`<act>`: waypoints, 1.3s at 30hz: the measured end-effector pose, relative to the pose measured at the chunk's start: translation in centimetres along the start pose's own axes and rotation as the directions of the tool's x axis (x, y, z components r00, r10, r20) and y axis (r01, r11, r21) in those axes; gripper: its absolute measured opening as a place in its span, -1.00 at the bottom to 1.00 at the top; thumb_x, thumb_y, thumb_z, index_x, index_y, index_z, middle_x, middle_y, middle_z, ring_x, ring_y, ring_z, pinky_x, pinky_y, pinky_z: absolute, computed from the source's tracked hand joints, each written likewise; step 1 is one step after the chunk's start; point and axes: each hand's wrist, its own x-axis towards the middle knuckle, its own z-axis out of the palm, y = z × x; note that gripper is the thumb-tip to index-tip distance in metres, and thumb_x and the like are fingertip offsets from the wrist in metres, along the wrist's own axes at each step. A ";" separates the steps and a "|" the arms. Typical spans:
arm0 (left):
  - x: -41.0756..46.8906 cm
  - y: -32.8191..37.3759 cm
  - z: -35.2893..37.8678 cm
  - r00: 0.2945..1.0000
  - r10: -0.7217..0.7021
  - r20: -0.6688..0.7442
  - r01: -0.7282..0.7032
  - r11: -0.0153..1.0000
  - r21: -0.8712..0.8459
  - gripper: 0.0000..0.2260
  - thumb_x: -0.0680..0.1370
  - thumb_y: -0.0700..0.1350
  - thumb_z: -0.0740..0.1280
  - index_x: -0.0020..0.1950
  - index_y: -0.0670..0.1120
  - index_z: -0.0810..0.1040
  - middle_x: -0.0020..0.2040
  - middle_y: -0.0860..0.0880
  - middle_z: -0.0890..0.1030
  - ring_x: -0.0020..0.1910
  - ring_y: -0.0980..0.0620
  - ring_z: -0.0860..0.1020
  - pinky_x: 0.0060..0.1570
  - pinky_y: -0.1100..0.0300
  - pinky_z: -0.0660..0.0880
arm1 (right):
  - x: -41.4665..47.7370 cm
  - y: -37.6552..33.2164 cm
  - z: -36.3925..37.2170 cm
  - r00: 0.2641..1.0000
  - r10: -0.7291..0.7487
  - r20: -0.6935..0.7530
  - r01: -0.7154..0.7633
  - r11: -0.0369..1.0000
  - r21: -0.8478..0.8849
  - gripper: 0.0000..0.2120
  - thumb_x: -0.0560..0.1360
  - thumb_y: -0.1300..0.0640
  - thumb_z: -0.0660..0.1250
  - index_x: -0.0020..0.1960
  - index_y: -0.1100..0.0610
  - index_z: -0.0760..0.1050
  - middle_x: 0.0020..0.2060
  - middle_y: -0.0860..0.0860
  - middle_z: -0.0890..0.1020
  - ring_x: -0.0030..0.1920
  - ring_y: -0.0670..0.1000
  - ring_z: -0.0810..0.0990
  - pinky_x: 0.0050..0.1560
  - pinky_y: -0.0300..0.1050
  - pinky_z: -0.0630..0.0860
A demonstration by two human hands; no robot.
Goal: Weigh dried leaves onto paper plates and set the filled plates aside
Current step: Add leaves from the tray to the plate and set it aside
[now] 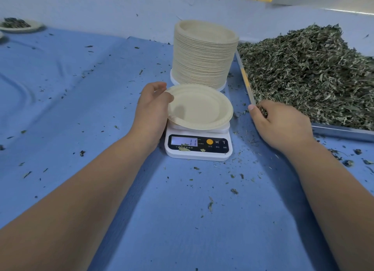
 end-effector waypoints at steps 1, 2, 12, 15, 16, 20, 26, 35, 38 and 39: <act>-0.1 0.0 0.0 1.000 0.001 -0.002 -0.001 1.000 0.005 -0.63 0.45 -0.04 0.28 0.25 0.11 0.55 0.23 0.15 0.56 0.19 0.05 0.57 0.13 0.00 0.53 | 0.0 0.0 0.0 1.000 -0.001 -0.004 0.000 1.000 -0.002 -0.55 0.64 -0.27 0.01 -0.20 0.03 0.35 -0.39 -0.05 0.45 -0.39 -0.06 0.39 -0.39 -0.19 0.15; -0.1 0.0 0.0 1.000 0.003 -0.002 -0.003 1.000 0.009 -0.63 0.45 -0.04 0.27 0.25 0.12 0.55 0.23 0.14 0.56 0.17 0.04 0.57 0.06 0.02 0.52 | 0.0 0.0 0.0 1.000 -0.001 -0.007 0.001 1.000 -0.003 -0.55 0.64 -0.27 0.01 -0.21 0.03 0.35 -0.39 -0.05 0.45 -0.39 -0.06 0.39 -0.39 -0.19 0.15; -0.1 0.2 -0.1 0.999 -0.002 -0.053 0.003 1.000 0.012 -0.78 0.52 -0.03 0.23 0.11 0.18 0.55 0.20 0.11 0.61 0.11 -0.01 0.61 0.02 -0.04 0.55 | -0.2 -1.0 -1.0 0.999 0.015 -0.033 -0.013 0.999 0.050 -0.57 0.66 -0.18 0.09 0.28 0.09 0.51 -0.01 0.09 0.62 0.05 0.24 0.55 0.02 0.11 0.46; 0.1 0.2 -0.3 0.993 0.002 -0.115 -0.003 1.000 -0.007 -0.82 0.51 -0.02 0.28 0.08 0.15 0.56 0.13 0.08 0.66 0.06 0.02 0.65 0.14 -0.07 0.59 | -0.3 -1.9 -1.9 0.968 -0.131 -0.215 0.156 0.982 0.105 -0.63 0.62 -0.05 0.19 0.28 0.13 0.55 0.17 0.07 0.64 0.23 0.21 0.52 0.22 0.16 0.41; 0.2 0.1 -0.5 0.991 0.002 -0.132 -0.005 1.000 -0.019 -0.83 0.52 -0.04 0.30 0.09 0.13 0.56 0.09 0.09 0.68 0.02 0.04 0.66 0.13 -0.06 0.60 | -0.5 -2.4 -2.1 0.947 -0.193 -0.256 0.241 0.955 0.172 -0.65 0.60 0.00 0.22 0.25 0.15 0.58 0.15 0.06 0.65 0.23 0.17 0.53 0.24 0.10 0.42; 0.9 -0.1 -0.9 0.989 -0.032 -0.147 0.013 0.992 -0.125 -0.79 0.52 -0.15 0.38 0.14 0.04 0.55 0.03 0.07 0.69 -0.18 0.13 0.68 -0.13 0.13 0.62 | -1.9 -5.2 -2.6 0.860 -0.413 -0.300 0.507 0.764 0.399 -0.74 0.55 0.08 0.31 0.18 0.14 0.61 0.08 -0.02 0.66 0.19 0.02 0.55 0.30 -0.06 0.42; 0.8 0.6 -1.0 0.989 -0.111 -0.098 0.080 0.958 -0.274 -0.77 0.56 -0.36 0.36 0.12 -0.08 0.54 0.15 -0.08 0.65 -0.12 0.01 0.63 -0.19 0.23 0.57 | -2.7 -6.2 -2.5 0.831 -0.523 -0.190 0.541 0.679 0.496 -0.76 0.49 0.14 0.37 0.14 0.09 0.67 0.04 -0.11 0.65 0.20 -0.04 0.57 0.24 0.17 0.47; 0.9 0.9 -1.3 0.977 -0.205 -0.054 0.165 0.895 -0.414 -0.84 0.56 -0.39 0.37 0.09 -0.20 0.53 0.00 -0.19 0.65 -0.23 -0.03 0.63 -0.30 0.26 0.56 | -3.0 -6.7 -2.6 0.807 -0.550 -0.216 0.580 0.669 0.465 -0.80 0.49 0.10 0.48 0.10 0.11 0.70 -0.05 -0.07 0.71 0.02 -0.01 0.65 0.11 0.14 0.54; 1.1 1.0 -1.6 0.970 -0.243 0.021 0.224 0.853 -0.471 -0.86 0.57 -0.40 0.34 0.10 -0.25 0.55 -0.08 -0.16 0.69 -0.28 0.03 0.69 -0.26 0.25 0.60 | -3.0 -6.7 -2.5 0.804 -0.553 -0.219 0.585 0.668 0.460 -0.80 0.51 0.10 0.49 0.11 0.11 0.70 -0.03 -0.07 0.72 0.04 -0.01 0.66 0.12 0.17 0.53; 1.2 1.0 -1.8 0.966 -0.255 0.051 0.247 0.837 -0.488 -0.86 0.58 -0.40 0.32 0.12 -0.26 0.55 -0.11 -0.14 0.70 -0.27 0.04 0.70 -0.23 0.25 0.61 | -3.0 -6.7 -2.5 0.807 -0.545 -0.228 0.581 0.665 0.470 -0.81 0.51 0.11 0.49 0.11 0.11 0.70 -0.02 -0.07 0.72 0.04 -0.01 0.67 0.12 0.18 0.53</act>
